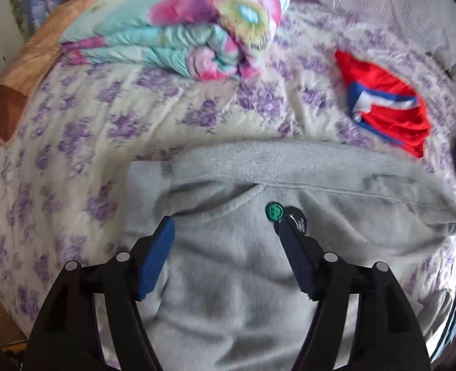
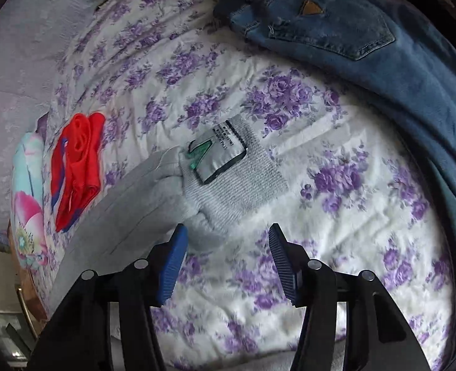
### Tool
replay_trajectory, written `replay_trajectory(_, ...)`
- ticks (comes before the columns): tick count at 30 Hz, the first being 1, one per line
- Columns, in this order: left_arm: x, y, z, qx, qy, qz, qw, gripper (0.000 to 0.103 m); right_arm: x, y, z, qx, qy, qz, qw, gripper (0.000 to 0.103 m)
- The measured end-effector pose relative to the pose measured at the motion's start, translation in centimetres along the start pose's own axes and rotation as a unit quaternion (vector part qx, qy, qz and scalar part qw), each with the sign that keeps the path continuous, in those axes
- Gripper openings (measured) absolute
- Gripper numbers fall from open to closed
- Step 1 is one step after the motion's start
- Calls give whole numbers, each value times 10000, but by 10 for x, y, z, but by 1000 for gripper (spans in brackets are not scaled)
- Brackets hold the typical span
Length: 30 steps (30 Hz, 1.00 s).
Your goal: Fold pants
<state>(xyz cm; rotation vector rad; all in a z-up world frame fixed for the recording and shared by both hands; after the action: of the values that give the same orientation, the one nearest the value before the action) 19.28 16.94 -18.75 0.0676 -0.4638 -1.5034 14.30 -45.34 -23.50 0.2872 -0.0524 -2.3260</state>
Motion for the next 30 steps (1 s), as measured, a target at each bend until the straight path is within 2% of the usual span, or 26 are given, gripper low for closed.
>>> replay_trajectory(1,0,3,-14,-184,-25,14,9998,68,0,2,-11,-131,141,-128,9997,55)
replay_trajectory(3,-4,7,-41,-445,281,84,9986,68,-6,5,-25,-134,461,-169,9987,17)
replay_trajectory(5,-7,12,-52,-483,601,80,9970,63,-17,11,-15,212,334,42,9992,14)
replay_trajectory(8,-14,21,-52,-399,637,377,9965,61,-32,23,14,813,223,350,9958,14)
replay_trajectory(10,-16,23,-55,-408,672,452,9959,60,-32,29,14,731,137,288,9968,14)
replay_trajectory(12,-12,23,-61,-425,851,368,9948,61,-27,29,-8,464,-146,260,9985,14)
replay_trajectory(14,-9,24,-67,-443,1005,267,9936,63,-23,25,-37,274,-391,437,9979,19)
replay_trajectory(15,-6,24,-69,-453,1079,223,9929,64,-25,24,-35,484,-381,546,9966,20)
replay_trajectory(16,-5,25,-69,-489,1105,210,9925,64,-29,22,-32,446,-463,709,9954,25)
replay_trajectory(17,-4,26,-68,-531,1068,211,9926,64,-33,21,-27,291,-560,863,9943,38)
replay_trajectory(19,-5,26,-57,-554,940,199,9938,61,-35,13,-4,177,-564,1142,9917,53)
replay_trajectory(21,2,22,-39,-396,898,92,9951,58,-24,-5,34,485,-565,1413,9872,62)
replay_trajectory(22,3,19,-27,-284,878,19,9957,58,-12,-17,51,626,-622,1468,9852,73)
replay_trajectory(23,5,13,-15,-167,845,-57,9963,58,4,-31,66,732,-677,1447,9844,78)
replay_trajectory(26,14,-12,23,75,591,-288,9978,58,62,-71,90,673,-800,1165,9877,78)
replay_trajectory(30,20,-57,52,-36,211,-375,9991,58,125,-117,84,381,-878,993,9904,78)
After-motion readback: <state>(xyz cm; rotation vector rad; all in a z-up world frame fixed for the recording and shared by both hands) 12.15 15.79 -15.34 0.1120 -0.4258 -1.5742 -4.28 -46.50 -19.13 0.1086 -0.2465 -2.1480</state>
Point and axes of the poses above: each gripper's, at about its wrist camera, not at the fingertips, and z roughly against the way its jaws point, x to its right, y to its top, the point moved 2 cm from there along -z, roughly the way its jaws point, and after that the axes turned 12 degrees about -y, right-handed, at the moved point
